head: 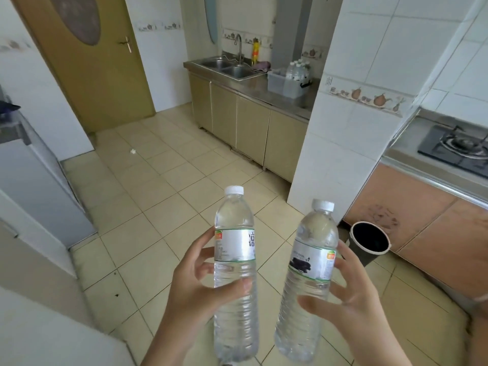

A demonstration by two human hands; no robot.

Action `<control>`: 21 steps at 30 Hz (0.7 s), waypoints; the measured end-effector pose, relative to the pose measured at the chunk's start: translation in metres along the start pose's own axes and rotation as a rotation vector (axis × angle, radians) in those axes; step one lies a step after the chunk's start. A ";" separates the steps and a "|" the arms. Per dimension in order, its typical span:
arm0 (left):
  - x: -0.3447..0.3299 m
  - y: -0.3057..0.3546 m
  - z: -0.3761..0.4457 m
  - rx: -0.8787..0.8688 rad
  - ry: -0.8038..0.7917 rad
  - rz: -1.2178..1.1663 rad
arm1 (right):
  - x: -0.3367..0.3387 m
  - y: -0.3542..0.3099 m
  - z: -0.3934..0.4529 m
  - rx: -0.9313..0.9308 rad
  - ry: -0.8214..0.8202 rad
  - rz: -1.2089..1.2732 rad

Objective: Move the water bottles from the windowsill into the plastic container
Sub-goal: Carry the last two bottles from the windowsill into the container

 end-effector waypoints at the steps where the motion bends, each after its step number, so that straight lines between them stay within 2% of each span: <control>1: -0.002 0.001 0.021 -0.004 -0.004 -0.005 | -0.003 0.000 0.021 0.001 0.003 0.004; 12: -0.018 0.043 0.281 -0.046 -0.074 0.064 | -0.018 -0.013 0.261 0.025 0.097 0.025; 17: -0.048 0.062 0.387 -0.081 -0.114 0.073 | -0.007 -0.021 0.365 0.020 0.140 0.026; 21: -0.080 0.065 0.472 -0.087 -0.087 0.080 | 0.009 -0.018 0.463 0.013 0.125 0.047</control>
Point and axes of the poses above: each hand's wrist, its own z-axis towards the middle knuckle, its own x-axis out of the back of the hand, y = z × x, the point moved 3 cm from there along z, towards the middle knuckle, and after that the axes turned 8 degrees about z, right-handed, at the moved point
